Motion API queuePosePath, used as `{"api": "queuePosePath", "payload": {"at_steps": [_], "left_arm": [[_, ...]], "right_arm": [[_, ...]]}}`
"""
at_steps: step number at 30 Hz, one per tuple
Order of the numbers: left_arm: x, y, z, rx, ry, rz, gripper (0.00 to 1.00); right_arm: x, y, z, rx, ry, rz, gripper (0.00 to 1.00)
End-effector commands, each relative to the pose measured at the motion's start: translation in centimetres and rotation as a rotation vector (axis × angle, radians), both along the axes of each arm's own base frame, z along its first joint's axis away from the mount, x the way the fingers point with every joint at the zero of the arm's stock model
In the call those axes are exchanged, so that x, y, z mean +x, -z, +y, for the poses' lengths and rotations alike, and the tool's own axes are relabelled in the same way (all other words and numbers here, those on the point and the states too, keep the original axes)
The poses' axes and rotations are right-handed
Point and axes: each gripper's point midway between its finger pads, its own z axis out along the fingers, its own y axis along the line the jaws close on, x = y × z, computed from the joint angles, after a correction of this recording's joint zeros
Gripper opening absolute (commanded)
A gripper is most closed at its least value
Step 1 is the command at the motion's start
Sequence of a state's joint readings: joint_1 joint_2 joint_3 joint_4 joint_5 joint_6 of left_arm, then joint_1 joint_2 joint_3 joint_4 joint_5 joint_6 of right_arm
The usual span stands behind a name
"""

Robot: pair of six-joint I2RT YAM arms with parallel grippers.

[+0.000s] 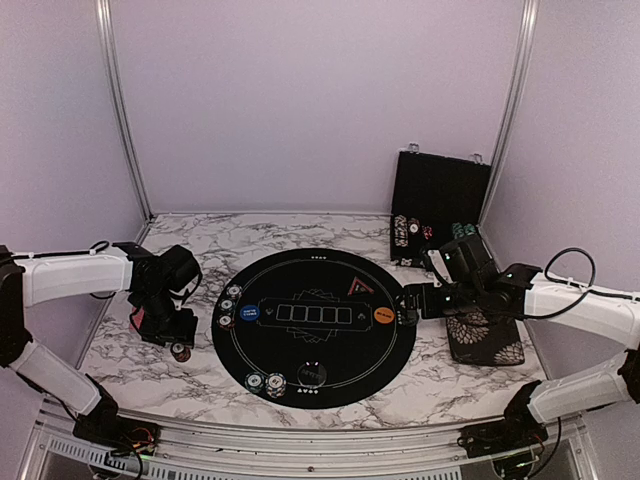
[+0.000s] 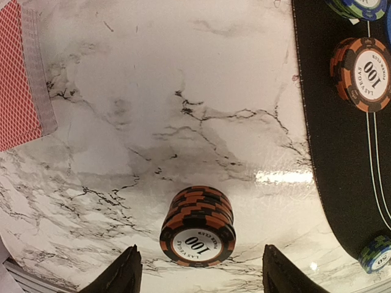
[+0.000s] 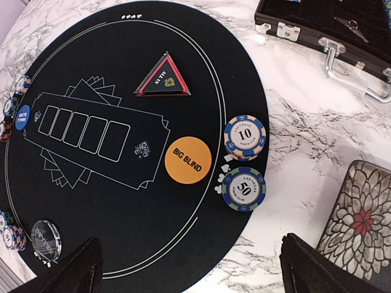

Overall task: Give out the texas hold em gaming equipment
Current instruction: Pick up the pile of poker chips from the pile of poker chips.

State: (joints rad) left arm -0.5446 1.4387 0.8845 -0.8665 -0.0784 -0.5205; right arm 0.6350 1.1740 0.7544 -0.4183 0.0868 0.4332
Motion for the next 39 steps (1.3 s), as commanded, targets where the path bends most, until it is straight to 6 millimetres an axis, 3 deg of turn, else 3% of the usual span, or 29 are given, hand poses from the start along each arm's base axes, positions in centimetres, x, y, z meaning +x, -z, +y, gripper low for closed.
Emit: {"api": "queuePosePath", "payload": {"at_steps": [1,18,39], "left_arm": [[-0.5,0.8,0.4,0.003,-0.006,0.033,0.69],[-0.7,2.5,0.5,-0.013,-0.009,0.071,0.62],[-0.6,3.1,0.7,-0.003,-0.017,0.086,0.51]], "right_arm": [[0.3,-0.4,-0.1,0.012,0.005,-0.02,0.98],[0.2,-0.4,-0.4,0.008,0.015,-0.02,0.98],[0.1,-0.2,-0.5,0.005,0.021,-0.018,0.99]]}}
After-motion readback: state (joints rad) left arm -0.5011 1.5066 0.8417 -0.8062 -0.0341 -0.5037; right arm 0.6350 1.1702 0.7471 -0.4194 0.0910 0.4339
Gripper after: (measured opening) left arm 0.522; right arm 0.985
